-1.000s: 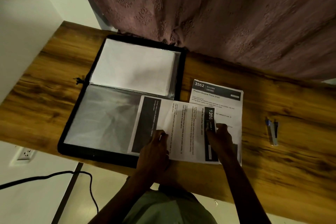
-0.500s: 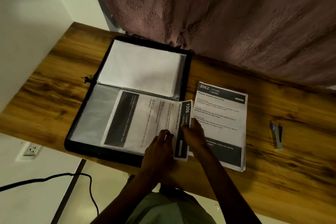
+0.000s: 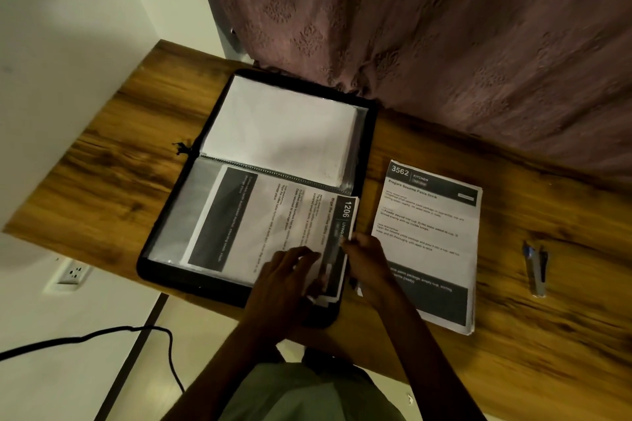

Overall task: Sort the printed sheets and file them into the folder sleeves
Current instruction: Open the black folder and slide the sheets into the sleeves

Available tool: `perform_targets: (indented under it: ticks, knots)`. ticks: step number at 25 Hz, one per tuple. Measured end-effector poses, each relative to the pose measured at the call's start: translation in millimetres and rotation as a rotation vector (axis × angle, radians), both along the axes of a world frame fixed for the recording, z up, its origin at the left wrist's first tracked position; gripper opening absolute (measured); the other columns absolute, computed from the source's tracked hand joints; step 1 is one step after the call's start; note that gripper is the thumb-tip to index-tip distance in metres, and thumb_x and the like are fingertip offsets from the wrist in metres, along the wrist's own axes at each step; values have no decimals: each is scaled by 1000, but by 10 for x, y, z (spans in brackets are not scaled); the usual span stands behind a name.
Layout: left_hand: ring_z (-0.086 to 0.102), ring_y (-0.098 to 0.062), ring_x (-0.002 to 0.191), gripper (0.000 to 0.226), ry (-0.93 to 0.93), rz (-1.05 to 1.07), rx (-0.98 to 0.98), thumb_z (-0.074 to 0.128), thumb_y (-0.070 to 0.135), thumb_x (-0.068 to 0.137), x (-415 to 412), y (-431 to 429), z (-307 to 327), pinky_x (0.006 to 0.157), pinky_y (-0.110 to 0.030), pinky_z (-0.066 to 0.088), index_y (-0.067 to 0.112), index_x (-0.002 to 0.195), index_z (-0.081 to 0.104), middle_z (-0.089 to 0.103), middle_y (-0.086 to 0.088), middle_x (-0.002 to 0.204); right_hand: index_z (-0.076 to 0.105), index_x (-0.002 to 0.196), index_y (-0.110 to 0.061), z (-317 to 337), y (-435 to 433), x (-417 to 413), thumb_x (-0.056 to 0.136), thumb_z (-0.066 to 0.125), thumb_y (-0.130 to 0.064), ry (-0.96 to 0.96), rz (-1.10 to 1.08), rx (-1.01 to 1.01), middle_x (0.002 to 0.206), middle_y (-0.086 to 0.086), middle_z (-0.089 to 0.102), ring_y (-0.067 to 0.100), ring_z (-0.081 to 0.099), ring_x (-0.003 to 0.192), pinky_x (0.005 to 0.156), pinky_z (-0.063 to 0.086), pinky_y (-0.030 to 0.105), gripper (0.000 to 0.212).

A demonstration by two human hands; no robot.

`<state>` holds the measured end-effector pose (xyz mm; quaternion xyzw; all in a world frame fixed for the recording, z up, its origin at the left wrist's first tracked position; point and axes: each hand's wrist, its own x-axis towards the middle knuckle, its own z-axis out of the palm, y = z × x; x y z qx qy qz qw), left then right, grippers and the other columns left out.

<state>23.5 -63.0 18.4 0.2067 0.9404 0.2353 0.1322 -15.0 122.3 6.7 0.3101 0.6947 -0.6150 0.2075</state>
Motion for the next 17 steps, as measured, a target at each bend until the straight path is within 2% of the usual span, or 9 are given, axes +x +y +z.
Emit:
perform_targets:
  ticks: [3, 6, 9, 12, 15, 17]
  knots:
    - [54, -31, 125, 76, 35, -57, -89, 77, 48, 71, 38, -396, -62, 93, -51, 52, 26, 137, 46, 54, -4, 138, 67, 105, -17, -39, -114, -62, 97, 57, -22, -45, 5, -31, 97, 4, 75, 20, 74, 87, 84, 59, 48, 14]
    - [55, -28, 125, 78, 51, -113, -175, 71, 59, 72, 111, -601, -125, 95, -50, 53, 27, 138, 47, 56, -1, 137, 67, 107, -17, -12, -240, -107, 99, 52, -17, -63, -2, -84, 99, 6, 74, 23, 74, 87, 84, 59, 49, 17]
    - [55, -30, 125, 93, 46, -94, -195, 89, 47, 59, 96, -683, -157, 94, -52, 53, 26, 139, 46, 57, -3, 137, 67, 106, -16, 43, -335, -141, 102, 46, -14, -68, -14, -133, 100, 9, 74, 25, 73, 89, 85, 58, 49, 21]
    - [58, -33, 122, 106, 37, -76, -214, 96, 43, 45, 55, -797, -183, 93, -54, 53, 22, 137, 47, 60, -7, 134, 68, 102, -17, 21, -392, -183, 101, 44, -15, -84, 13, -99, 106, 22, 69, 37, 69, 98, 88, 54, 58, 24]
    - [55, -33, 123, 103, 33, -36, -247, 96, 46, 45, -8, -932, -198, 95, -55, 50, 22, 135, 51, 60, -7, 134, 67, 103, -15, 35, -370, -194, 102, 43, -18, -104, 7, -138, 109, 26, 67, 36, 70, 94, 89, 54, 57, 23]
    - [57, -34, 121, 98, 55, -18, -265, 97, 41, 44, -53, -1008, -198, 95, -56, 50, 21, 130, 56, 62, -8, 131, 66, 101, -14, 82, -330, -159, 104, 42, -25, -95, -3, -120, 105, 22, 70, 30, 71, 90, 89, 56, 52, 27]
